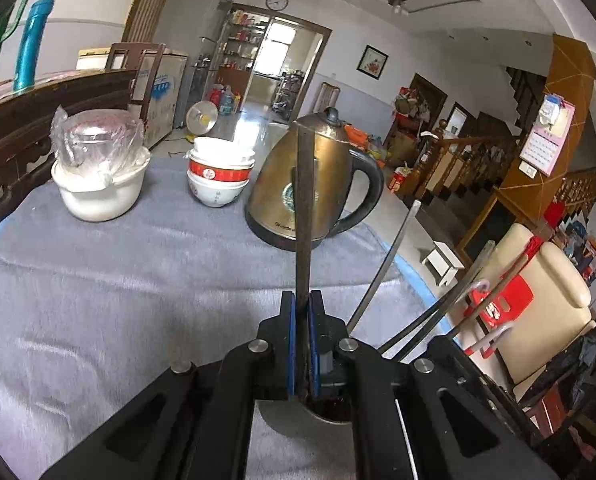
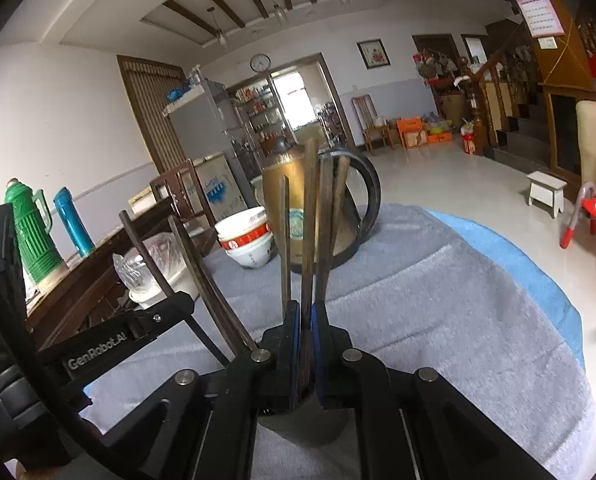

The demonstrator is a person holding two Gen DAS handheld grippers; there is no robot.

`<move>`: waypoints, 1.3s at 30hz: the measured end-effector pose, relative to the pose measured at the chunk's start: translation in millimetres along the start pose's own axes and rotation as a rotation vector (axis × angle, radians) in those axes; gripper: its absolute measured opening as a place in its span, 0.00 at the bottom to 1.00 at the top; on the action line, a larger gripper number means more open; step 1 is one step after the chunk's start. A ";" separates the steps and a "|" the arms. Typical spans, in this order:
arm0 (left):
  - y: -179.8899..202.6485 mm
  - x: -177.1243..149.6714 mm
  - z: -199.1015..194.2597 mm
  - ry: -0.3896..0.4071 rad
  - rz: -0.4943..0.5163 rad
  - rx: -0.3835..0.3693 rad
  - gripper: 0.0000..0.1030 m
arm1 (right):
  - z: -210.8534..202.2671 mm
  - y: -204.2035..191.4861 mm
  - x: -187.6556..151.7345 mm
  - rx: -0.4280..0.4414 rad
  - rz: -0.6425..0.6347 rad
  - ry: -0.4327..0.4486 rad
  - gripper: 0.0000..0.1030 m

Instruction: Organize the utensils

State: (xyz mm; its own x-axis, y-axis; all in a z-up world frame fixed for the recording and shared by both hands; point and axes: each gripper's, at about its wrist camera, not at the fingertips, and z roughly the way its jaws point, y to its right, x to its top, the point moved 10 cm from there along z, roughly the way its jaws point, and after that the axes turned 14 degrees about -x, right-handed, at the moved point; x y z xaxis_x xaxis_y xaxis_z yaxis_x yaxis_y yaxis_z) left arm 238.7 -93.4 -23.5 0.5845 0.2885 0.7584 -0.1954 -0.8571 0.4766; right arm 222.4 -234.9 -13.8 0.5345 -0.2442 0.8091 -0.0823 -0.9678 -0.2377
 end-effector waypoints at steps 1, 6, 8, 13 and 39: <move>-1.2 0.3 -1.7 0.002 -0.004 0.001 0.07 | -0.7 1.6 -0.2 -0.008 -0.001 0.001 0.07; -7.1 2.6 -16.4 0.001 -0.031 0.008 0.37 | -8.9 8.3 -0.3 -0.028 -0.001 0.006 0.27; -9.7 5.8 -27.7 0.026 -0.034 0.017 0.44 | -15.9 10.9 2.2 -0.028 0.008 0.020 0.45; -18.4 8.2 -59.6 0.051 -0.054 0.034 0.57 | -45.3 22.4 11.2 -0.057 0.024 0.078 0.62; -41.8 -51.0 -129.1 -0.028 0.103 0.226 0.84 | -107.6 18.1 -70.4 -0.121 -0.244 -0.034 0.81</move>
State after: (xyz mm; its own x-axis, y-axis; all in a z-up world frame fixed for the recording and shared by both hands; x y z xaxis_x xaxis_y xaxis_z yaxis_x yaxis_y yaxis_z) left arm 115.5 -17.2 -24.7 0.5931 0.1857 0.7835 -0.0758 -0.9558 0.2839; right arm 92.8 -241.7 -17.2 0.5790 -0.0031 0.8153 -0.0468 -0.9985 0.0294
